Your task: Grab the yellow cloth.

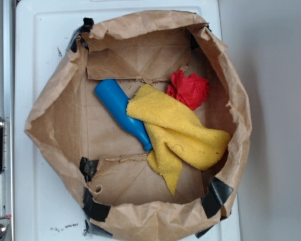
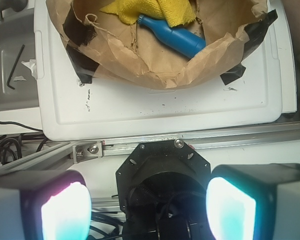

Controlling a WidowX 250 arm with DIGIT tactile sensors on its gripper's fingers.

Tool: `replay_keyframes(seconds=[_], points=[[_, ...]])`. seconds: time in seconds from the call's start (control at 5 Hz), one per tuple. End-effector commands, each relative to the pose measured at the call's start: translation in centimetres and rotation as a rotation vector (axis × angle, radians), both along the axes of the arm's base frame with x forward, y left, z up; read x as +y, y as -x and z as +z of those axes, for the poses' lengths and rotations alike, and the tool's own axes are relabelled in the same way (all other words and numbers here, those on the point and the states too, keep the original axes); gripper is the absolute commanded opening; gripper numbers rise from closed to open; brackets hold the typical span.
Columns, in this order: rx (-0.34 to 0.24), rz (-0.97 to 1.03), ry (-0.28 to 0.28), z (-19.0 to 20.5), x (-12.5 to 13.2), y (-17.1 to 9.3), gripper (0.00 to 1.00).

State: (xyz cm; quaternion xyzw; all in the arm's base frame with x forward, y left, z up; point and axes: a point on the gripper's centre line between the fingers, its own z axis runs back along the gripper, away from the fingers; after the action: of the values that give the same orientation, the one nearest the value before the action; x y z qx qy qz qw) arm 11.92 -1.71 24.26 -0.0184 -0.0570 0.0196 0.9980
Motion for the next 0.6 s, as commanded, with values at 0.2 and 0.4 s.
replay_keyframes(seconds=[0.2, 0.4], points=[[0.007, 0.080, 0.040, -0.8, -0.3, -4.7, 1.00], [-0.015, 0.098, 0.037, -2.0, 0.1, -8.5, 1.00]])
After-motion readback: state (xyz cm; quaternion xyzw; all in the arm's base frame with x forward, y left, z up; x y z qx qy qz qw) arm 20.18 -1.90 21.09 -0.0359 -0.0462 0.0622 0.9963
